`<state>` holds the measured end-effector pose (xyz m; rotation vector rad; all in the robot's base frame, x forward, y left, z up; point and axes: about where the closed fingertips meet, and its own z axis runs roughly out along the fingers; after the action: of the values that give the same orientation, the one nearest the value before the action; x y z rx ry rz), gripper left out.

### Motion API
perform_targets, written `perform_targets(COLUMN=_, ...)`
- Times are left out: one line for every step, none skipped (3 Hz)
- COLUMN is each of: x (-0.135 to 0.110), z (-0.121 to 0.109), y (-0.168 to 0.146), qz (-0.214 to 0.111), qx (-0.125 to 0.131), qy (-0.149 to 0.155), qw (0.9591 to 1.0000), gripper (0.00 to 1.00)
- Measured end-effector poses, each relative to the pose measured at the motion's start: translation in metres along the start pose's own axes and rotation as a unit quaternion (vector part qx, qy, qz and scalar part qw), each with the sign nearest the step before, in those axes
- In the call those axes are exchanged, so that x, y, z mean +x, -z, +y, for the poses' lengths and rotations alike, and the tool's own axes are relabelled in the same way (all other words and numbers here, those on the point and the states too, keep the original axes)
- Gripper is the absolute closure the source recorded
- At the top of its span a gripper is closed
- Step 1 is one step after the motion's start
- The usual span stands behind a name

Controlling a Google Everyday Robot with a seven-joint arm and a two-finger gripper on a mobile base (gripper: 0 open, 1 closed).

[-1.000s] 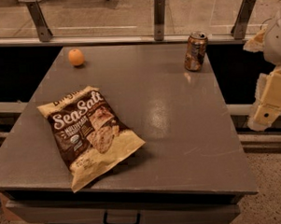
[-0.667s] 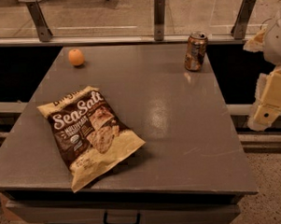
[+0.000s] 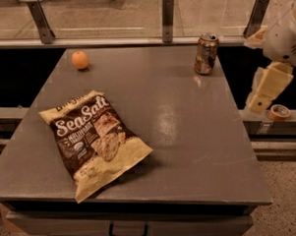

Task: Move orange can near brown chip bag

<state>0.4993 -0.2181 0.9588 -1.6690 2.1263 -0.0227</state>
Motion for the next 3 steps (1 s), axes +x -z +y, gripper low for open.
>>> perform_targets(x=-0.008, z=-0.064, y=-0.038, qz=-0.061, qx=0.027, qy=-0.018, qw=0.9976, gripper=0.0)
perform_targets(x=-0.02, z=-0.126, y=-0.07, qz=-0.111, qx=0.062, qy=-0.055, qw=0.9903, gripper=0.0)
perform_targets(x=-0.026, z=-0.178, y=-0.09, qz=-0.145, qx=0.101, qy=-0.107, qw=0.9785, gripper=0.0)
